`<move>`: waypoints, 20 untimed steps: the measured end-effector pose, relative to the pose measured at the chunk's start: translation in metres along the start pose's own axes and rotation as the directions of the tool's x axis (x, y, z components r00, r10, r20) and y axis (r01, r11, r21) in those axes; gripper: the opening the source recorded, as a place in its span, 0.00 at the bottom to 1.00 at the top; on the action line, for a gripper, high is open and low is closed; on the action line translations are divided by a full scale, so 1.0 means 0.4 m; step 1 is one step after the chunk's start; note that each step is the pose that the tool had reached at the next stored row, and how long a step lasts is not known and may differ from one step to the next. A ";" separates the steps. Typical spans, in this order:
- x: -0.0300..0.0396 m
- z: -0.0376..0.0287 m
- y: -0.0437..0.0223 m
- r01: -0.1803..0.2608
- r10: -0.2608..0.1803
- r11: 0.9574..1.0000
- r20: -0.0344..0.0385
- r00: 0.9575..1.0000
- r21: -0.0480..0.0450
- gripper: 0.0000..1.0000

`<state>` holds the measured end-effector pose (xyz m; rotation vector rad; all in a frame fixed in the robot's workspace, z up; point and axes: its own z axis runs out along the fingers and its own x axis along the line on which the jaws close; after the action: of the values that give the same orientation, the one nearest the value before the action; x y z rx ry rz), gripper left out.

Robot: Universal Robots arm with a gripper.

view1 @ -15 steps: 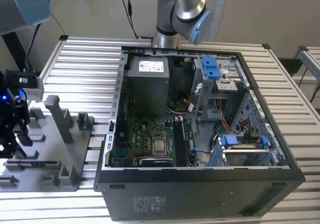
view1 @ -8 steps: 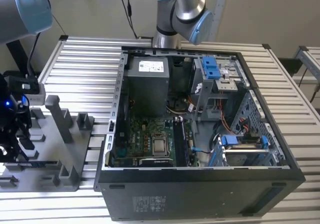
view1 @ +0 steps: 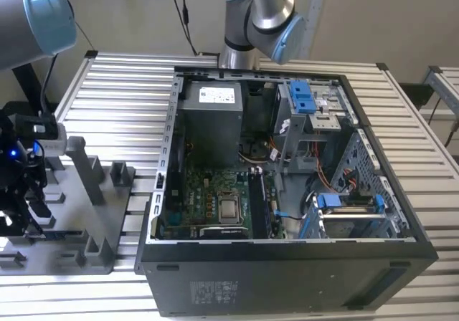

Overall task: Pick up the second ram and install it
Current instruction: 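Pick up the second ram and move it above second insertion slot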

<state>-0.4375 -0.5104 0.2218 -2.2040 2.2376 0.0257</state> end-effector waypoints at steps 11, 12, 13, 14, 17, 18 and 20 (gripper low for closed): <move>0.009 0.042 0.002 0.000 0.000 1.000 0.001 1.000 0.000 0.36; 0.009 0.046 0.002 0.000 0.000 1.000 0.001 1.000 0.000 0.36; 0.009 0.051 0.002 0.000 0.000 1.000 0.001 1.000 0.000 0.36; 0.009 0.055 0.002 0.000 0.000 1.000 0.001 1.000 0.000 0.36; 0.009 0.062 0.002 0.000 0.000 1.000 0.002 1.000 0.000 0.36; 0.009 0.062 0.002 0.000 0.000 1.000 0.001 1.000 0.000 0.36; 0.009 0.062 0.002 0.000 0.000 1.000 0.001 1.000 0.000 0.36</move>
<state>-0.4388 -0.5137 0.1969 -2.2033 2.2368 0.0273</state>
